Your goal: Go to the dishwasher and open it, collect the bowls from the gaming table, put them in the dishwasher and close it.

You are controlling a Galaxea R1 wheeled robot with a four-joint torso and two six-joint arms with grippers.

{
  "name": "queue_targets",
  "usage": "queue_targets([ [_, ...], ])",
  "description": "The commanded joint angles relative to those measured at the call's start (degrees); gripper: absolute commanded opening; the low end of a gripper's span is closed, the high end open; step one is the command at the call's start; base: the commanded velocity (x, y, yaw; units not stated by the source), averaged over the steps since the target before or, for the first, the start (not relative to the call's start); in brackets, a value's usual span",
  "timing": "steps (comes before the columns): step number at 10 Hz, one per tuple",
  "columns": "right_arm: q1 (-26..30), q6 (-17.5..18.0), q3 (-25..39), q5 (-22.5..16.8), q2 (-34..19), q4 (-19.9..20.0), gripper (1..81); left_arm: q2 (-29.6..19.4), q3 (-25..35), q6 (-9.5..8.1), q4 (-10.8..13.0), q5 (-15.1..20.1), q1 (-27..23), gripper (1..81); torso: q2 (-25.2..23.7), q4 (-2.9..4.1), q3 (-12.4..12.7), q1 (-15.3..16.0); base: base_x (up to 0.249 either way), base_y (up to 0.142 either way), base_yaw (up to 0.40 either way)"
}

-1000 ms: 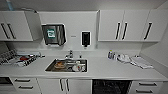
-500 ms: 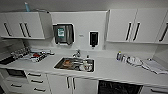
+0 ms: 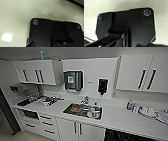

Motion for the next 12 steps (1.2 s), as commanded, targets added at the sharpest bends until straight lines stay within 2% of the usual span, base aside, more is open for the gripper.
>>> queue_targets([
  [1, 3.4, 0.1, -0.4, -3.2, 0.2, 0.1, 81.1, -0.7, -0.3, 0.59, 0.2, 2.7, -3.0, 81.1, 0.0, 0.0, 0.0, 0.0, 0.0, 0.0, 0.3],
  [12, 3.5, 0.1, -1.4, -3.0, 0.5, 0.2, 81.1, -0.3, -0.3, 0.5, 0.5, 2.7, -3.4, 81.1, 0.0, 0.0, 0.0, 0.0, 0.0, 0.0, 0.345],
])
